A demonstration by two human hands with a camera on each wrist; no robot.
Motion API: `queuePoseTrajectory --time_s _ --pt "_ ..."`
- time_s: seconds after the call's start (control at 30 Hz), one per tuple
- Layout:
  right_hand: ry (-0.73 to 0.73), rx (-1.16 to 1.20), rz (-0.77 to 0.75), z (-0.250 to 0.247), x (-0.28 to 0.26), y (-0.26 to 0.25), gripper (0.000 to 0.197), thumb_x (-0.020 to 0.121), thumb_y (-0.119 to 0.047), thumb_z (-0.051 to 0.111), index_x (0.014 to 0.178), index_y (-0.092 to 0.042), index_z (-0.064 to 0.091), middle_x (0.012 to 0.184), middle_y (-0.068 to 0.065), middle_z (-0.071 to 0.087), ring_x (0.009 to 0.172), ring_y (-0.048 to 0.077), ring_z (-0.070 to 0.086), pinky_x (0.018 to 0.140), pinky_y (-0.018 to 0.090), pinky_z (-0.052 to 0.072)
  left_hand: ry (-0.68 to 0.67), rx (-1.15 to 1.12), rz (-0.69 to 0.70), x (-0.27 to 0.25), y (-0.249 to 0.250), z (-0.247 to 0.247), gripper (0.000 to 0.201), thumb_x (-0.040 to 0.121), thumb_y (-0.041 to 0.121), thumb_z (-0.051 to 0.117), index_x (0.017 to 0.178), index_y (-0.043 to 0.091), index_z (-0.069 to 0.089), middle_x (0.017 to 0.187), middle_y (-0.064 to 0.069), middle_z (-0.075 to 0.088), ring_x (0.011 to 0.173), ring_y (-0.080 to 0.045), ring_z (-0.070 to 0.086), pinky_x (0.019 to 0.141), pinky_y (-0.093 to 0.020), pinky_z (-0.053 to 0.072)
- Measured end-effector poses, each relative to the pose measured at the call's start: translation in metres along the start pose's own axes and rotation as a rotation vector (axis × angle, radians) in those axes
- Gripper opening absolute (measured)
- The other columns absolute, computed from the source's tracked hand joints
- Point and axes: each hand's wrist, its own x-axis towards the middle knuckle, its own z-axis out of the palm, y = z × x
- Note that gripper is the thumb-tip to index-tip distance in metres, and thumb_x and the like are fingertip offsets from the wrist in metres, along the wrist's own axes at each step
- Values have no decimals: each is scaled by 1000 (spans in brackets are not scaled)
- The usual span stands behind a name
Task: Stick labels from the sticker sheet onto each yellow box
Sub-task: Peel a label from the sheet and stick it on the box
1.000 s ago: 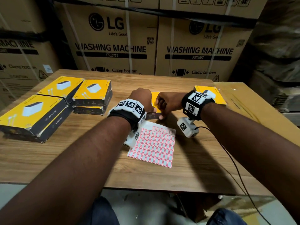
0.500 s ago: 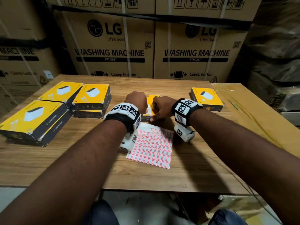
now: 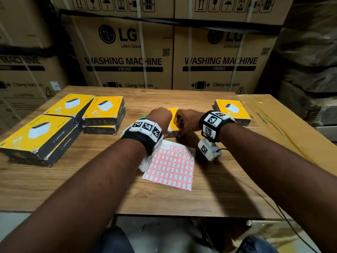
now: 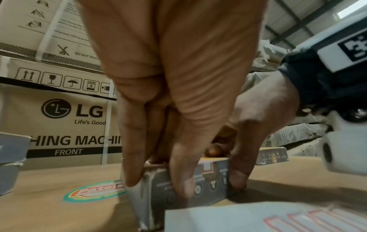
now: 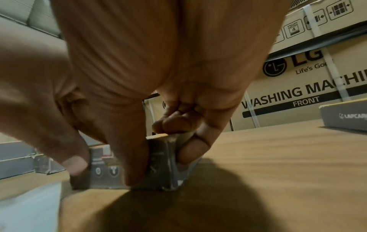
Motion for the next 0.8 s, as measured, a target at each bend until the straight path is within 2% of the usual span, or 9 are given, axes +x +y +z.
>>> queuePoseTrajectory --time_s 0.07,0.13,0.23,0.3,0.47,0.57,0.67,0.73,0.8 --pt "38 -6 21 2 -1 2 53 65 -29 88 103 -19 52 89 -6 58 85 15 54 58 23 38 -60 -30 -1 0 -11 -4 37 74 12 80 109 8 70 109 -12 69 102 -30 65 78 -32 50" --pt "78 -13 56 3 -2 5 54 64 -32 88 103 -19 53 94 -2 58 88 17 54 57 24 37 -78 -106 -34 3 -26 -4 40 68 20 87 105 15 74 105 -5 72 97 -24 67 82 -31 54" --pt "139 37 110 4 -5 10 59 65 -33 88 108 -16 50 100 2 59 94 21 55 66 27 41 71 -273 -154 6 -42 -1 25 75 30 82 96 18 77 102 -4 73 95 -21 67 86 -34 55" --pt "136 48 149 4 -6 10 65 65 -33 87 115 -15 49 106 4 59 99 22 56 71 30 44 113 -303 -228 7 -47 3 30 78 32 79 103 16 74 109 -7 71 101 -25 65 85 -32 52" --pt "130 126 199 -1 -3 6 56 77 -20 77 124 -17 47 123 8 58 108 24 56 83 34 52 -75 -360 -288 3 -34 8 45 87 39 66 118 6 58 119 -10 61 108 -28 57 77 -30 45" --pt "76 209 201 -8 -8 2 66 82 -41 72 133 -17 38 121 4 52 101 23 57 77 34 53 -57 -546 -327 1 -27 5 31 93 28 57 111 3 55 104 -9 63 101 -30 62 77 -31 48" --pt "23 226 233 -12 -12 -5 100 69 -74 65 140 -17 25 130 7 45 114 27 52 93 45 50 -47 -832 -350 0 -18 1 20 94 13 45 92 -2 58 80 -14 71 79 -33 70 69 -38 57" --pt "88 63 248 -8 -13 -10 112 60 -78 68 141 -15 23 138 16 39 126 34 42 101 48 42 -31 -940 -344 1 -16 -1 22 94 10 44 87 -4 60 74 -17 71 65 -32 67 64 -36 56" --pt "170 -29 259 -1 -12 -14 110 59 -70 75 138 -11 25 137 21 37 127 38 36 100 49 40 -58 -1014 -329 1 -16 1 25 95 12 45 86 -7 60 80 -20 73 66 -29 63 73 -41 56"
